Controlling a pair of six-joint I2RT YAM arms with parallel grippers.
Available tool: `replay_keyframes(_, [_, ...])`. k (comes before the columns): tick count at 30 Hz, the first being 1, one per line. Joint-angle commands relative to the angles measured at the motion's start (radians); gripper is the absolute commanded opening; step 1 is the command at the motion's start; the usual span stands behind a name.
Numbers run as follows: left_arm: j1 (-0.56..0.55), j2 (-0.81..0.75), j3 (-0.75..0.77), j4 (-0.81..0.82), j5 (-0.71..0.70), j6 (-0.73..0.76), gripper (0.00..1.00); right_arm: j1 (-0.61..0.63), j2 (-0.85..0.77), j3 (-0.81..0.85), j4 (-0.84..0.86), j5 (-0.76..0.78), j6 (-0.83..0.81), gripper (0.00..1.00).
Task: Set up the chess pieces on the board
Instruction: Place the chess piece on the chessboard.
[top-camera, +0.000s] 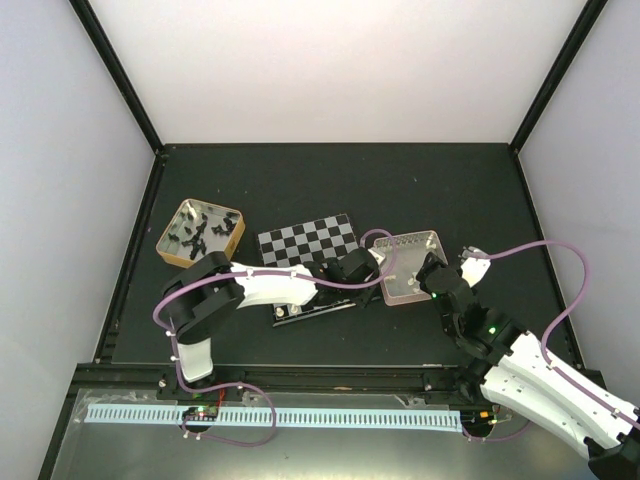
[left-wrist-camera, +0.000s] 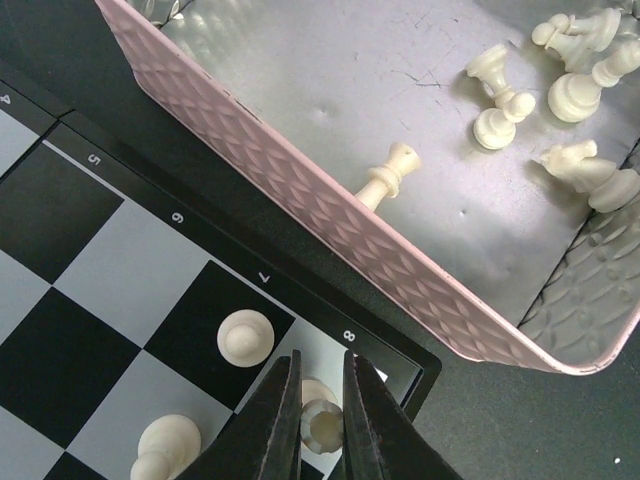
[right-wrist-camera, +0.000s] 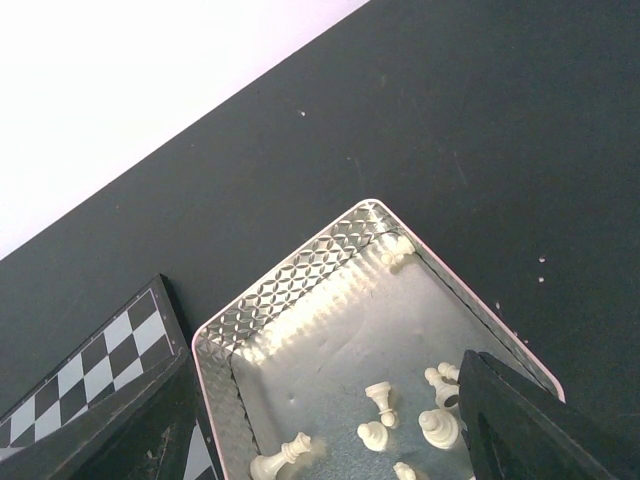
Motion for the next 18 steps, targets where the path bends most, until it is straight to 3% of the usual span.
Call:
replay_keyframes(1, [-0.006,0.025,0.025,0.034,-0.023,-0.010,0.09,-0.008,-0.012,-0.011,-0.001,0.045,0.024,0.72])
replay_keyframes(9, [-0.006,0.030,0.030,0.033,-0.004,-0.021,0.12,-0.007,-0.014,-0.013,-0.006,0.036,0.026,0.73])
replay_keyframes(18, [-0.006,-0.031,0.020,0.011,0.007,-0.030,0.28,-0.009,-0.024,-0.010,-0.011,0.031,0.027,0.73])
